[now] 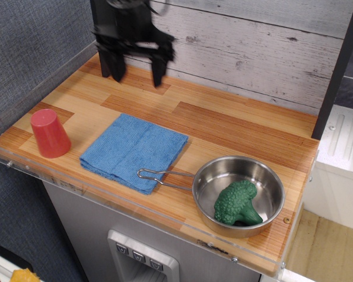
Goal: Pick up the green bell pepper and place it on the blue cloth
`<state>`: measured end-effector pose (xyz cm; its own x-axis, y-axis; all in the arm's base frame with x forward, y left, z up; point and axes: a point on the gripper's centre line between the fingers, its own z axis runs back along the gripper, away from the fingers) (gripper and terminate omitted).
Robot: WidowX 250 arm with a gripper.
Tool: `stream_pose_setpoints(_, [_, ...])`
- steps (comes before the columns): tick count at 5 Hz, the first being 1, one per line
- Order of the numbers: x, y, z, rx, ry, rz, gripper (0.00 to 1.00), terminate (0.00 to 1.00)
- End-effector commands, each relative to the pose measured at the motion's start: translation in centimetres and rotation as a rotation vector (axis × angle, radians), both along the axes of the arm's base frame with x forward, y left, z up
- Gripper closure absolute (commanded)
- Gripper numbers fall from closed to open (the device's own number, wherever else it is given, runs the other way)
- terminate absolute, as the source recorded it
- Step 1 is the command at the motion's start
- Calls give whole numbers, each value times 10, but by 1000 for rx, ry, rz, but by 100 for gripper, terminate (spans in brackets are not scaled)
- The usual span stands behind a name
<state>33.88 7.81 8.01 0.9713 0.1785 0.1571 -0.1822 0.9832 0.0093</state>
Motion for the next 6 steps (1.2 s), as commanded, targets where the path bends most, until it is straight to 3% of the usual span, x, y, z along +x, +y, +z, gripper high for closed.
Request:
stream_pose_setpoints(1, [-31, -56, 25, 10, -58, -132, 0, 0])
stream_pose_setpoints(2, [-52, -79, 24, -15, 5, -143, 0, 0])
stream_pose_setpoints(3, [-65, -98, 23, -2, 8, -216, 0, 0])
stream_pose_setpoints(5, [-80, -142, 14, -47, 16, -418, 0, 0])
stream_pose_setpoints(6, [-83, -157, 0, -16, 36, -489, 0, 0])
